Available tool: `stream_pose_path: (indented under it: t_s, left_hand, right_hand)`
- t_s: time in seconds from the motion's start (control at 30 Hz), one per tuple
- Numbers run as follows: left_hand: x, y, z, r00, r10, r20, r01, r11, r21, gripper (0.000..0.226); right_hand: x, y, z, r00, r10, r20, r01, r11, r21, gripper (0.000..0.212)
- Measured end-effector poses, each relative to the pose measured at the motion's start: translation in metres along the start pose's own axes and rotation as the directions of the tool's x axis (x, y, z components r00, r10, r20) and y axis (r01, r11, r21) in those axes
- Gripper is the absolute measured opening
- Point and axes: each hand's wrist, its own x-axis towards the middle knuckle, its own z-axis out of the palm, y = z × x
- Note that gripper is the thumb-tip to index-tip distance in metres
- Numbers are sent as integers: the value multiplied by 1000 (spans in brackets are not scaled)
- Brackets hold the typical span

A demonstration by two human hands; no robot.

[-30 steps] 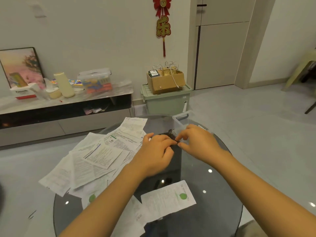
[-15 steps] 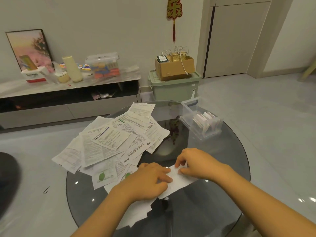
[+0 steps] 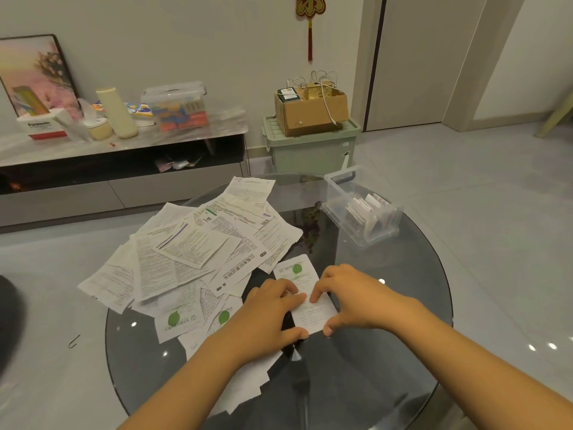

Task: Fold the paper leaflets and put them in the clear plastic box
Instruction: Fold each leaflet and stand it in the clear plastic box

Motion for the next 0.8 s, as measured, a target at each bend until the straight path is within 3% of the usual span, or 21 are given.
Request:
stream_pose_path:
  t_s: [0.37, 0.57, 0.7, 0.8]
  left_hand:
    - [-2, 0, -4, 998, 49, -26, -51, 995, -82, 67]
    - [-3, -1, -4, 998, 60, -36, -63, 993, -95, 68]
    - [-4, 2, -10, 996, 60, -69, -67, 993, -101, 66]
    - [-6, 1, -11, 994, 31, -109, -48, 987, -151, 61]
  right_hand:
    - [11, -3, 8, 992, -1, -125, 11, 997, 78, 16]
    - [17, 0, 10, 992, -2, -129, 15, 995, 99, 8]
    - [16, 1, 6, 992, 64, -108, -31, 958, 284, 22]
    - [15, -1, 4, 991, 68, -111, -24, 933, 359, 13]
